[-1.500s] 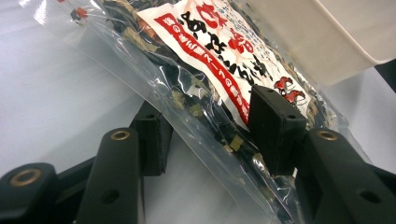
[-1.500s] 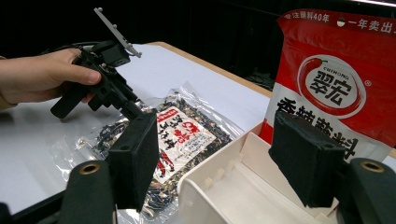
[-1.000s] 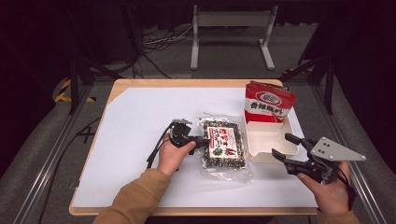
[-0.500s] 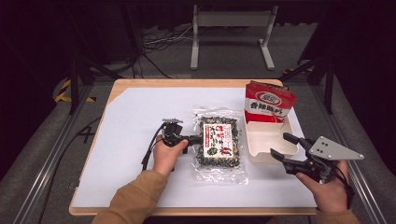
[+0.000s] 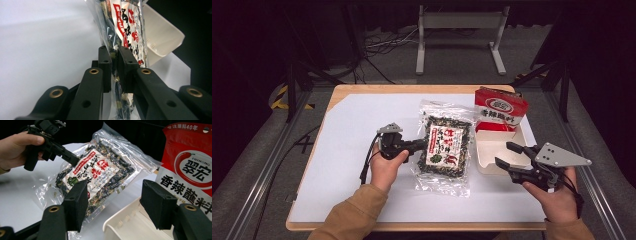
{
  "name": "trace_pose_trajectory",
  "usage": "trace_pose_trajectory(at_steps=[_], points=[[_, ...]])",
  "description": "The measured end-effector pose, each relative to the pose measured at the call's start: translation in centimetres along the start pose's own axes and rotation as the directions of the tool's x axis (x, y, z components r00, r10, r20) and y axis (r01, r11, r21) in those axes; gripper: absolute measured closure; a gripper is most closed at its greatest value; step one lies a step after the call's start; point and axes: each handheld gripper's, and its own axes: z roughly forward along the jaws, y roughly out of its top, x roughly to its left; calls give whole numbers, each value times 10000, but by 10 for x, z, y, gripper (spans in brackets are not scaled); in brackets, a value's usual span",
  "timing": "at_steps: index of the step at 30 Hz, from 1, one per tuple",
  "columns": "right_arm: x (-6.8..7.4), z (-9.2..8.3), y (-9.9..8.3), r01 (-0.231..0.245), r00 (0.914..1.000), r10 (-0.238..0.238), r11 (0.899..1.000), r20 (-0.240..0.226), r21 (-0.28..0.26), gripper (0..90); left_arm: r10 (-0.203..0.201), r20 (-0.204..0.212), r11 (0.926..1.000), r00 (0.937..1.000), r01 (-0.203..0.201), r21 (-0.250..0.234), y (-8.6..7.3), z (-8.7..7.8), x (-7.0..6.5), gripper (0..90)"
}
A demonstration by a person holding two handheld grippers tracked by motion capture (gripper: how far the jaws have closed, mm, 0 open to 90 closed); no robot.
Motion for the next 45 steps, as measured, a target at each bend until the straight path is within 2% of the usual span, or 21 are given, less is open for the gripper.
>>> trace_pose_trajectory(at_steps=[4, 10, 15, 18, 20, 23, 25, 27, 28, 30, 31, 32, 36, 38, 41, 42, 43, 44, 45], points=[[0, 2, 3, 4, 10000, -4, 10000, -89, -47, 401, 600, -101, 9978, 9981, -603, -264, 5, -11, -10, 818], [-2, 7, 9, -239, 9993, 242, 9997, -299, 96, 407, 1406, -371, 9883, 9894, -1425, -550, 10, -26, -22, 818], [-5, 13, 14, -385, 9980, 401, 9987, -480, 346, 402, 1666, -270, 9830, 9857, -1681, -740, 13, -32, -27, 818], [-7, 20, 20, -644, 9955, 675, 9968, -672, 474, 392, 2042, -96, 9744, 9789, -2042, -938, 15, -37, -35, 818], [-8, 24, 24, -823, 9938, 858, 9953, -711, 510, 387, 2118, -9, 9729, 9773, -2109, -944, 15, -38, -36, 817], [-12, 30, 28, -1197, 9896, 1240, 9910, -723, 605, 379, 2427, 92, 9652, 9701, -2405, -1028, 16, -41, -43, 817], [-15, 34, 29, -1472, 9856, 1522, 9867, -739, 697, 376, 2467, 146, 9640, 9690, -2439, -1064, 16, -42, -45, 816], [-17, 38, 30, -1493, 9840, 1558, 9858, -868, 768, 368, 2654, 227, 9587, 9639, -2613, -1127, 16, -43, -49, 816], [-17, 38, 30, -1493, 9840, 1558, 9858, -868, 768, 368, 2654, 227, 9587, 9639, -2613, -1127, 16, -43, -49, 816], [-18, 43, 30, -1567, 9807, 1653, 9839, -1043, 858, 365, 2827, 280, 9532, 9588, -2776, -1201, 15, -44, -50, 816], [-18, 48, 31, -1598, 9783, 1703, 9827, -1182, 934, 359, 3125, 307, 9423, 9494, -3058, -1362, 15, -45, -52, 815], [-18, 50, 32, -1613, 9774, 1723, 9823, -1222, 953, 355, 3281, 314, 9360, 9441, -3205, -1458, 15, -45, -52, 815], [-16, 59, 37, -1508, 9724, 1654, 9837, -1648, 974, 354, 3359, 491, 9318, 9406, -3243, -1632, 15, -46, -54, 814], [-14, 61, 39, -1481, 9695, 1632, 9846, -1829, 934, 356, 3471, 579, 9265, 9360, -3328, -1755, 15, -46, -54, 814], [-8, 64, 44, -1316, 9662, 1473, 9875, -2115, 863, 371, 3547, 685, 9221, 9325, -3368, -1904, 15, -47, -55, 814], [-7, 65, 45, -1286, 9662, 1444, 9880, -2137, 859, 384, 3571, 814, 9209, 9305, -3362, -1971, 15, -47, -56, 813], [-5, 67, 46, -1276, 9618, 1438, 9883, -2329, 833, 411, 3613, 855, 9192, 9285, -3393, -2001, 14, -47, -56, 812], [-5, 67, 46, -1276, 9618, 1438, 9883, -2329, 833, 411, 3692, 884, 9159, 9251, -3461, -2034, 14, -46, -56, 812], [-3, 68, 49, -1250, 9583, 1426, 9885, -2476, 854, 418, 3729, 975, 9138, 9227, -3470, -2112, 14, -46, -55, 811]])
